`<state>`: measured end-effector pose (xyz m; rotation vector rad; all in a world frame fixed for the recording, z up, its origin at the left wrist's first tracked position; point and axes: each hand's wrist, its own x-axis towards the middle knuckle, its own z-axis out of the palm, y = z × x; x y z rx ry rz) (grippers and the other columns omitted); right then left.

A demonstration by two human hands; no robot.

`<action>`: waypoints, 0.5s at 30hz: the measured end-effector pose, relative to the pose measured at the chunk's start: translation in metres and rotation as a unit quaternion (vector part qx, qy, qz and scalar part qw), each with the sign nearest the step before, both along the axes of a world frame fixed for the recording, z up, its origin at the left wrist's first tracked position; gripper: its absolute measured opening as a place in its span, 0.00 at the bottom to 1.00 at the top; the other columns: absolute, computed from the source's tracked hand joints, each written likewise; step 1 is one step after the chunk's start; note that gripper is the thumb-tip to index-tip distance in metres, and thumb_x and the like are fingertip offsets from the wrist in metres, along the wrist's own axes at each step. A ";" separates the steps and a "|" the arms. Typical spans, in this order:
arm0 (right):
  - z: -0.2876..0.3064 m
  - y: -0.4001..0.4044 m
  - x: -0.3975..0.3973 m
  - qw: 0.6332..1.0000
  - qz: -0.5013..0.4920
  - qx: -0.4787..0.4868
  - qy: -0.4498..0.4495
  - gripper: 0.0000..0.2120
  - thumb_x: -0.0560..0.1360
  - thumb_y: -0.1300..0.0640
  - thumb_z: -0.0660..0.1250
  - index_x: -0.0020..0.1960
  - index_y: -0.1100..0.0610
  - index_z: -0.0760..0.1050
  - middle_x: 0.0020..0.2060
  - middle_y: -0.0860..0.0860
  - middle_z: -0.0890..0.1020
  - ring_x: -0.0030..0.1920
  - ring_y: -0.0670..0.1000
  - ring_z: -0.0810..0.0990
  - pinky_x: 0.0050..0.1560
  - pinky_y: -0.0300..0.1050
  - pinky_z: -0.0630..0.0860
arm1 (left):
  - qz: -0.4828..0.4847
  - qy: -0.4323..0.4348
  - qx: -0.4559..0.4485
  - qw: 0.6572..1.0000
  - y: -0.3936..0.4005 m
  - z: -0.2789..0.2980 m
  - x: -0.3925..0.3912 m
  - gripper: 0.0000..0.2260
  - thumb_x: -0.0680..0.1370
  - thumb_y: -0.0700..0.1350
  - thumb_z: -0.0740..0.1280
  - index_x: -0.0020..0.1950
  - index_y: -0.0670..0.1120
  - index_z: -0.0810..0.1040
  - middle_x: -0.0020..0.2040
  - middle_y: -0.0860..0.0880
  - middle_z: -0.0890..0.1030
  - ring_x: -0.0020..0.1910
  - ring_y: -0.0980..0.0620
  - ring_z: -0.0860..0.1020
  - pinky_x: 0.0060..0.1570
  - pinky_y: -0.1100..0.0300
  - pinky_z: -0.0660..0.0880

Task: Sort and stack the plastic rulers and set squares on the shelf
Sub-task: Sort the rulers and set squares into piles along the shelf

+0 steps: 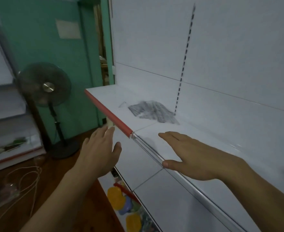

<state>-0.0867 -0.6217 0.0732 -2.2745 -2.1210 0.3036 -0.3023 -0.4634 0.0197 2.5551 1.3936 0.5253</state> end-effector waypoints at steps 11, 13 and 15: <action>-0.009 0.207 0.050 1.000 0.014 -0.007 0.005 0.37 0.81 0.36 0.56 0.81 0.46 0.42 0.80 0.45 0.51 0.80 0.51 0.52 0.78 0.59 0.52 | 0.025 0.017 -0.025 0.999 0.180 0.003 0.030 0.22 0.82 0.56 0.57 0.76 0.55 0.61 0.76 0.52 0.67 0.73 0.49 0.67 0.72 0.44 0.66; -0.014 0.239 0.055 1.000 0.021 -0.010 0.002 0.36 0.81 0.37 0.57 0.81 0.47 0.44 0.79 0.46 0.54 0.79 0.51 0.54 0.77 0.58 0.56 | 0.028 0.030 -0.031 0.999 0.208 0.000 0.031 0.21 0.82 0.56 0.57 0.75 0.54 0.63 0.75 0.51 0.68 0.72 0.48 0.68 0.71 0.43 0.67; -0.021 0.260 0.058 0.999 0.029 -0.033 0.024 0.36 0.81 0.37 0.57 0.81 0.47 0.44 0.79 0.45 0.54 0.78 0.50 0.55 0.76 0.56 0.58 | 0.022 0.039 -0.041 0.998 0.229 -0.004 0.035 0.21 0.82 0.56 0.57 0.75 0.54 0.63 0.73 0.51 0.69 0.71 0.49 0.69 0.70 0.43 0.68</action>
